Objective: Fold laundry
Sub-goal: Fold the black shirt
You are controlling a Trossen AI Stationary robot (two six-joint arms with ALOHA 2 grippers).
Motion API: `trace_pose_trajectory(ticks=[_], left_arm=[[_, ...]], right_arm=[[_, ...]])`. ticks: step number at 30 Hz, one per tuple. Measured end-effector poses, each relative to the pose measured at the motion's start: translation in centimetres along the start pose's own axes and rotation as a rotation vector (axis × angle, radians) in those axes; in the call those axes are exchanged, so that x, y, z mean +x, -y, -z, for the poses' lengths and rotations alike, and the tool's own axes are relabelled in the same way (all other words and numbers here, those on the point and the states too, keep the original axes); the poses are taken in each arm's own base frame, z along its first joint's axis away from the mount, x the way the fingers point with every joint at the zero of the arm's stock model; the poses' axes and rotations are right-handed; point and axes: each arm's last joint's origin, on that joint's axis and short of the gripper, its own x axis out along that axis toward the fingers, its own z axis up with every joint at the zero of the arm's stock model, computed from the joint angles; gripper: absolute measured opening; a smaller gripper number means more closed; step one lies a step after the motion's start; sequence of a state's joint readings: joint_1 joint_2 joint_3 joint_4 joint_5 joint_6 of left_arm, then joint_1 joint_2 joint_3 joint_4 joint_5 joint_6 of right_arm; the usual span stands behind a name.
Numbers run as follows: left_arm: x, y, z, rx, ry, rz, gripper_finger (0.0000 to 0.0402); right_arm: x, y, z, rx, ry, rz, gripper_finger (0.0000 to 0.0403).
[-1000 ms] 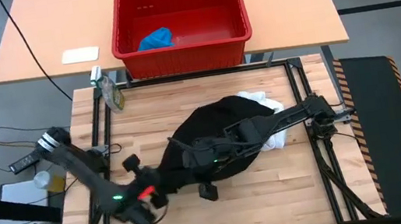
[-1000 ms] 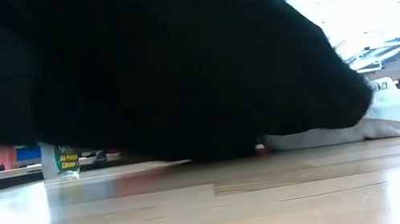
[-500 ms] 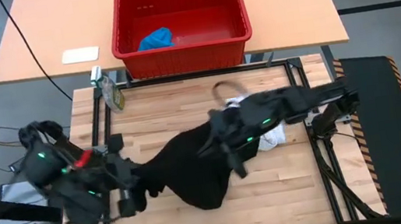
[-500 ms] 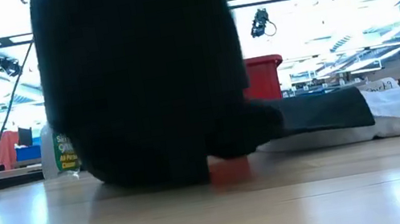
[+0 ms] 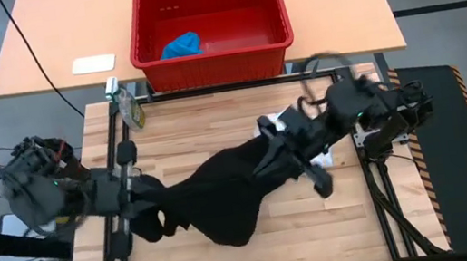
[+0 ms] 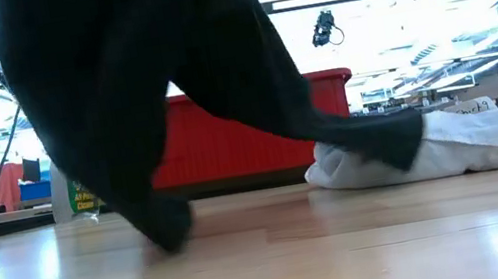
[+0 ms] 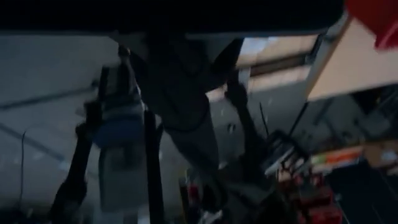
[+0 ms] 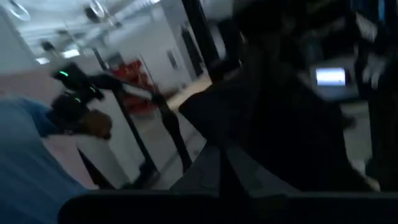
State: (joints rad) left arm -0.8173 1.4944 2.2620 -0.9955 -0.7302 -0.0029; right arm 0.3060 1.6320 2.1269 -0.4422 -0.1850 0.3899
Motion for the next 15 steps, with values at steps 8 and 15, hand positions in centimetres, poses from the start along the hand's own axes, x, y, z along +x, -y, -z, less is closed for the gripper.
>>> trace_pose_trajectory(ticks=[8, 15], left_arm=[[-1.7, -1.8, -3.1, -0.091, 0.211, 0.015, 0.0], [-1.0, -2.2, -4.7, -0.246, 0.371, 0.123, 0.0]], right_arm=[[-2.0, -0.2, -3.3, -0.031, 0.176, -0.029, 0.0008], [-2.3, -0.2, -4.6, 0.023, 0.267, -0.138, 0.0014]])
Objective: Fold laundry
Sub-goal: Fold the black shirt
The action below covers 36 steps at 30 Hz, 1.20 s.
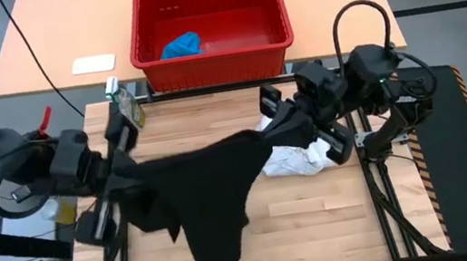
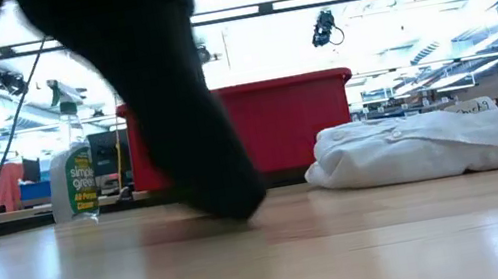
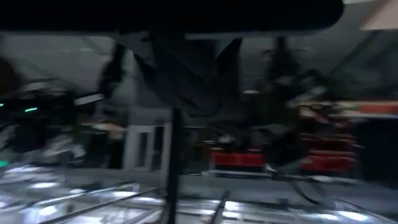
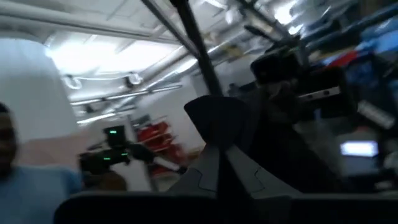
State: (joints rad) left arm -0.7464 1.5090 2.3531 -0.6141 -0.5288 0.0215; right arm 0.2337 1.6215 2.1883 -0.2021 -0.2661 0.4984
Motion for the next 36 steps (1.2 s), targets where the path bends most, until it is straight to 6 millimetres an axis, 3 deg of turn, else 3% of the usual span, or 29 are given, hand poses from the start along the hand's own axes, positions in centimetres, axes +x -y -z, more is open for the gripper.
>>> trace_pose_trajectory(ticks=[13, 24, 31, 36], left_arm=[[2.5, 2.3, 1.7, -0.22, -0.051, 0.263, 0.0], [3.8, 3.8, 3.1, -0.404, -0.133, 0.358, 0.0], [5.0, 4.9, 2.4, -0.42, 0.028, 0.482, 0.0], [5.8, 5.5, 2.6, -0.41, 0.079, 0.529, 0.0]], right_arm=[[1.7, -0.6, 2.5, 0.388, -0.204, -0.228, 0.0015], [3.7, -1.9, 5.6, 0.491, -0.308, -0.281, 0.0012], [3.8, -4.1, 4.8, 0.424, -0.212, -0.458, 0.0012], [3.8, -4.4, 4.7, 0.433, -0.211, -0.483, 0.0012]])
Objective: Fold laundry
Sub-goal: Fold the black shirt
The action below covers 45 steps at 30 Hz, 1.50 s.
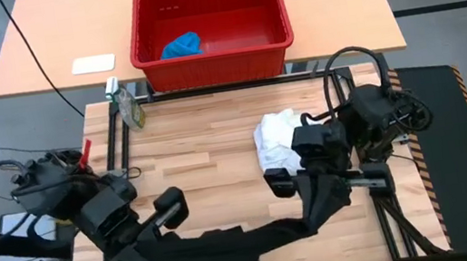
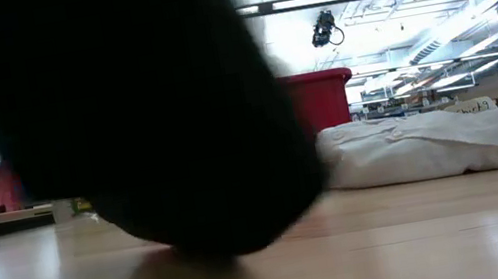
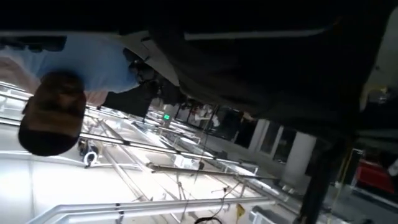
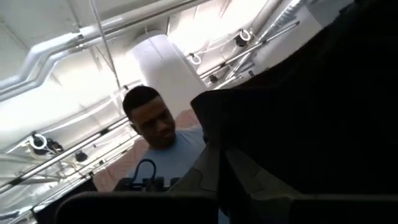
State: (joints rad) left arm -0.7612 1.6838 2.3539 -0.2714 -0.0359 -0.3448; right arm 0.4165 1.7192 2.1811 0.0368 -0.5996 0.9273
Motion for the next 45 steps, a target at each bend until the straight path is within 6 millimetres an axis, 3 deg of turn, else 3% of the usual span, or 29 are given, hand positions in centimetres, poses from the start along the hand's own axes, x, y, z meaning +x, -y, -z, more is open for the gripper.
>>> trace_pose_trajectory(ticks=[5, 12, 24, 30, 36, 45], left_arm=[[1.3, -0.3, 1.5, -0.081, -0.038, 0.05, 0.0], [2.9, -0.1, 4.1, -0.272, -0.131, 0.114, 0.0], [5.8, 1.3, 9.4, -0.642, -0.31, 0.251, 0.0], [6.2, 2.1, 9.0, -0.733, -0.259, 0.389, 0.0], [5.9, 2.3, 7.2, -0.641, -0.113, 0.491, 0.0], [5.9, 1.8, 7.9, -0.717, -0.257, 0.481, 0.0]], right_arm=[[1.1, 0.8, 1.0, 0.08, -0.044, -0.043, 0.0012], [4.0, 2.4, 4.4, 0.34, -0.144, -0.09, 0.0012], [7.3, 1.5, 9.3, 0.572, -0.201, -0.109, 0.0011], [7.3, 1.2, 9.0, 0.662, -0.213, -0.145, 0.0011], [6.4, 0.3, 6.8, 0.676, -0.265, -0.205, 0.0011], [5.8, 1.4, 6.4, 0.844, -0.382, -0.127, 0.0011]])
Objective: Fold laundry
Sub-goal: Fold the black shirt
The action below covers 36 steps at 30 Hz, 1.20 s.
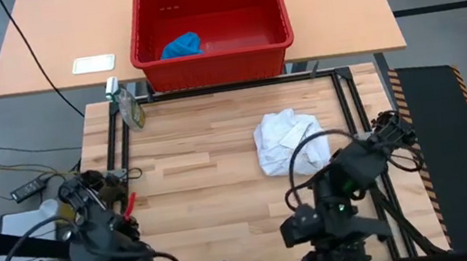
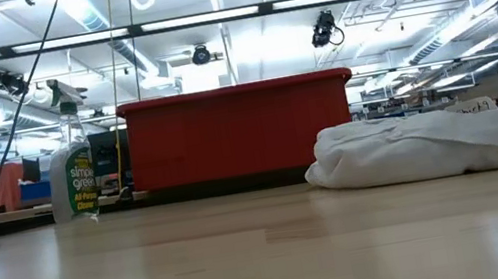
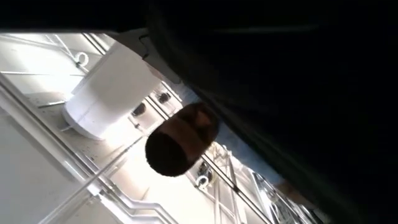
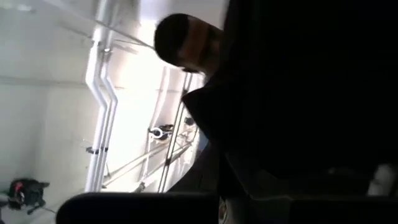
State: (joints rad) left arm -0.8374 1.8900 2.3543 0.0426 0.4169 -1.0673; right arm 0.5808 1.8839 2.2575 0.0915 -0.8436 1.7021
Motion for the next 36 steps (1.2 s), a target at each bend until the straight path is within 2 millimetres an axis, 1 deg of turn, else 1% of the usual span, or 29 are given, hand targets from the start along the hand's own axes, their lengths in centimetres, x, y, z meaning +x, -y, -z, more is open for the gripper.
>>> trace_pose_trajectory(ticks=[3, 6, 8, 11, 15, 17, 19, 21, 24, 26, 28, 30, 32, 35, 36], left_arm=[[-0.1, 0.0, -0.2, -0.012, -0.001, 0.005, 0.0], [0.2, -0.1, 0.3, -0.037, -0.011, 0.012, 0.0], [0.7, -0.3, 1.0, -0.057, -0.031, 0.017, 0.0], [1.5, -1.3, 2.4, -0.11, -0.085, 0.002, 0.0], [2.6, -2.5, 4.1, -0.228, -0.121, -0.001, 0.0], [3.4, -3.5, 5.2, -0.292, -0.126, -0.001, 0.0], [4.2, -4.4, 6.2, -0.34, -0.116, 0.028, 0.0], [4.6, -4.8, 6.1, -0.353, -0.057, 0.103, 0.0], [4.4, -4.0, 5.2, -0.338, 0.131, 0.194, 0.0], [4.2, -3.6, 4.7, -0.308, 0.184, 0.176, 0.0], [4.2, -3.7, 4.7, -0.28, 0.186, 0.128, 0.0], [4.0, -4.4, 4.2, -0.257, 0.156, 0.087, 0.0], [3.7, -4.9, 3.7, -0.254, 0.109, 0.091, 0.0], [3.3, -4.9, 3.2, -0.29, 0.049, 0.103, 0.0], [3.1, -4.8, 2.9, -0.285, 0.022, 0.082, 0.0]], right_arm=[[0.2, 0.8, 0.0, 0.053, -0.004, 0.021, 0.0011], [0.5, 1.4, 0.0, 0.067, 0.02, 0.027, 0.0011], [0.9, 2.1, 0.2, 0.068, 0.058, 0.032, 0.0011], [1.6, 3.4, 0.5, 0.065, 0.116, 0.053, 0.0011], [3.6, 5.0, 1.8, 0.097, 0.153, 0.055, 0.0011], [4.8, 6.0, 2.1, 0.115, 0.141, 0.023, 0.0011], [6.0, 6.9, 2.5, 0.131, 0.106, -0.045, 0.0011], [6.4, 6.8, 2.6, 0.119, 0.065, -0.147, 0.0011], [6.0, 5.0, 2.8, 0.07, 0.046, -0.274, 0.0011], [5.5, 4.0, 2.8, 0.046, 0.016, -0.271, 0.0011], [5.0, 3.7, 2.6, 0.029, -0.03, -0.236, 0.0011], [4.5, 4.0, 2.1, 0.028, -0.099, -0.179, 0.0011], [3.7, 4.2, 1.3, 0.045, -0.158, -0.132, 0.0011], [2.5, 3.8, 0.3, 0.065, -0.15, -0.107, 0.0011], [2.1, 3.6, 0.1, 0.075, -0.151, -0.089, 0.001]])
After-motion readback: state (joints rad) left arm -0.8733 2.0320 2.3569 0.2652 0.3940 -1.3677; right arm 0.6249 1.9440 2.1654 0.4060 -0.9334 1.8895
